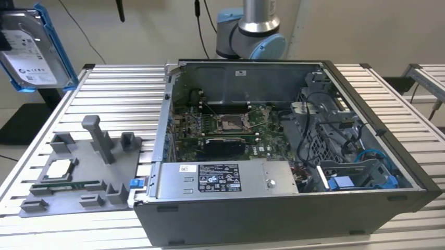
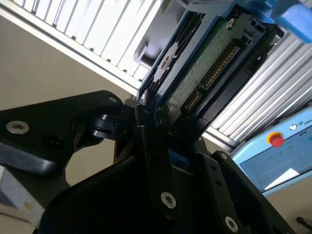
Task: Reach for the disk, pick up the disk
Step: 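Pick up the disk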
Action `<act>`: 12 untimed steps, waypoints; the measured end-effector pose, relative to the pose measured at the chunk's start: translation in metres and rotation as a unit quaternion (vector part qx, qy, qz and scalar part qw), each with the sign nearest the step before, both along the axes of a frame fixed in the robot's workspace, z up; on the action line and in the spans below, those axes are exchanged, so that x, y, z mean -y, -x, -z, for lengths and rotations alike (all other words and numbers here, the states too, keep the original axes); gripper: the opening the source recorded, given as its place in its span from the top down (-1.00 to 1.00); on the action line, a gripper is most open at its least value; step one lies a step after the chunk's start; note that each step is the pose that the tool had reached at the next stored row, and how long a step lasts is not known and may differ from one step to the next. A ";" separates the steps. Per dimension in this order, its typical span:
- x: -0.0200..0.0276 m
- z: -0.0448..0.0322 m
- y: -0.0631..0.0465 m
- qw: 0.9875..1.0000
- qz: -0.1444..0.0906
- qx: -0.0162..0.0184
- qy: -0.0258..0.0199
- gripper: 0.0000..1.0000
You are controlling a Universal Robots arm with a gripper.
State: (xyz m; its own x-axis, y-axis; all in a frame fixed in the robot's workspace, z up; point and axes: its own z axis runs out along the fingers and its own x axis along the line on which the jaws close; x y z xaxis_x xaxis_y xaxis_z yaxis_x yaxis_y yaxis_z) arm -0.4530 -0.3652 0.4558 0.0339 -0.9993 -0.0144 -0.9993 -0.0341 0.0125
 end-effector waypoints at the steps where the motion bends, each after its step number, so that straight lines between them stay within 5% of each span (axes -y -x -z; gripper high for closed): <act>1: 0.0000 -0.0011 0.000 1.000 0.000 0.000 0.000 1.00; 12: 0.0000 -0.0163 0.000 1.000 0.000 0.000 0.000 1.00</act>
State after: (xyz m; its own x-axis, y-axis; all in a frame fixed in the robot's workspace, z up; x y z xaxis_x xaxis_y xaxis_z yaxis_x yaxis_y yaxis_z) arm -0.4530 -0.3652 0.4721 0.0339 -0.9993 -0.0145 -0.9993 -0.0341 0.0125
